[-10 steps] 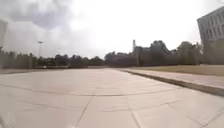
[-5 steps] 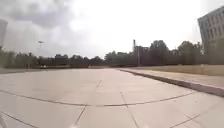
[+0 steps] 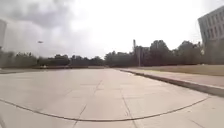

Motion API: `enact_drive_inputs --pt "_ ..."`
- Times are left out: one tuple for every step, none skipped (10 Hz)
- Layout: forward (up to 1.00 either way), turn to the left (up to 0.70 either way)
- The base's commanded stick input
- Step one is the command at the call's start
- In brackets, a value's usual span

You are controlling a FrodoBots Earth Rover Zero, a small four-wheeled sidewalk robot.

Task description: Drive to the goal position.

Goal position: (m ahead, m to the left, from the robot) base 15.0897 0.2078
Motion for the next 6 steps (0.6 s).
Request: enact_drive_inputs --pt "1.00 0.00" --pt "1.00 0.00" --pt "1.00 0.00" --pt "1.00 0.00" --pt "1.00 0.00" --pt "1.00 0.00"
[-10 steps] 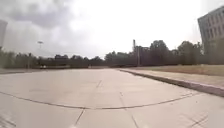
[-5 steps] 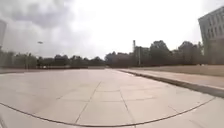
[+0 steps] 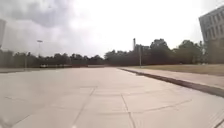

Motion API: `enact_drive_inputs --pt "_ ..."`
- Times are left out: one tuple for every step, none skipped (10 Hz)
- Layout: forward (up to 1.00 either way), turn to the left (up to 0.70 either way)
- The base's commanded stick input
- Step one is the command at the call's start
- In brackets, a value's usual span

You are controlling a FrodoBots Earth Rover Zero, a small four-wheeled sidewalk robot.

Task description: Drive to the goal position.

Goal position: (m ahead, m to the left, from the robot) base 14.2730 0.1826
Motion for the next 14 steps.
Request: enact_drive_inputs --pt "1.00 0.00" --pt "1.00 0.00" --pt "1.00 0.00" --pt "1.00 0.00" --pt "1.00 0.00" --pt "1.00 0.00" --pt "1.00 0.00" --pt "1.00 0.00" --pt "1.00 0.00" --pt "1.00 0.00" --pt "1.00 0.00" --pt "1.00 0.00" --pt "1.00 0.00" --pt "1.00 0.00"
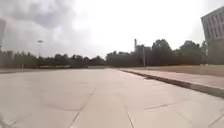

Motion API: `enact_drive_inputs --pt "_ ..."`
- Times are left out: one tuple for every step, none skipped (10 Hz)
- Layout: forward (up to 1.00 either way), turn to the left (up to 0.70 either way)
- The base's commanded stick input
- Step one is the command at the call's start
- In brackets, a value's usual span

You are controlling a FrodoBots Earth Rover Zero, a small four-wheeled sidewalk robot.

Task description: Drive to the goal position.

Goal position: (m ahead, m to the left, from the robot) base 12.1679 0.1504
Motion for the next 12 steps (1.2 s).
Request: enact_drive_inputs --pt "1.00 0.00" --pt "1.00 0.00" --pt "1.00 0.00" --pt "1.00 0.00" --pt "1.00 0.00" --pt "1.00 0.00" --pt "1.00 0.00" --pt "1.00 0.00" --pt "1.00 0.00" --pt "1.00 0.00" --pt "1.00 0.00" --pt "1.00 0.00"
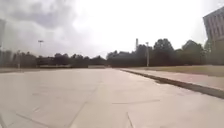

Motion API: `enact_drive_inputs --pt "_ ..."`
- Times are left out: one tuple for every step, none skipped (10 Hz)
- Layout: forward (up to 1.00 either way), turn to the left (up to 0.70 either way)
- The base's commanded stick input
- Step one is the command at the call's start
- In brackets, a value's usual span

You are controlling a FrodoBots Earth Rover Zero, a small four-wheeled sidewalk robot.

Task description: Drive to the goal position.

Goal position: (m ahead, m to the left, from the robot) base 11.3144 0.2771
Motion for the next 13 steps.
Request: enact_drive_inputs --pt "1.00 0.00" --pt "1.00 0.00" --pt "1.00 0.00" --pt "1.00 0.00" --pt "1.00 0.00" --pt "1.00 0.00" --pt "1.00 0.00" --pt "1.00 0.00" --pt "1.00 0.00" --pt "1.00 0.00" --pt "1.00 0.00" --pt "1.00 0.00" --pt "1.00 0.00"
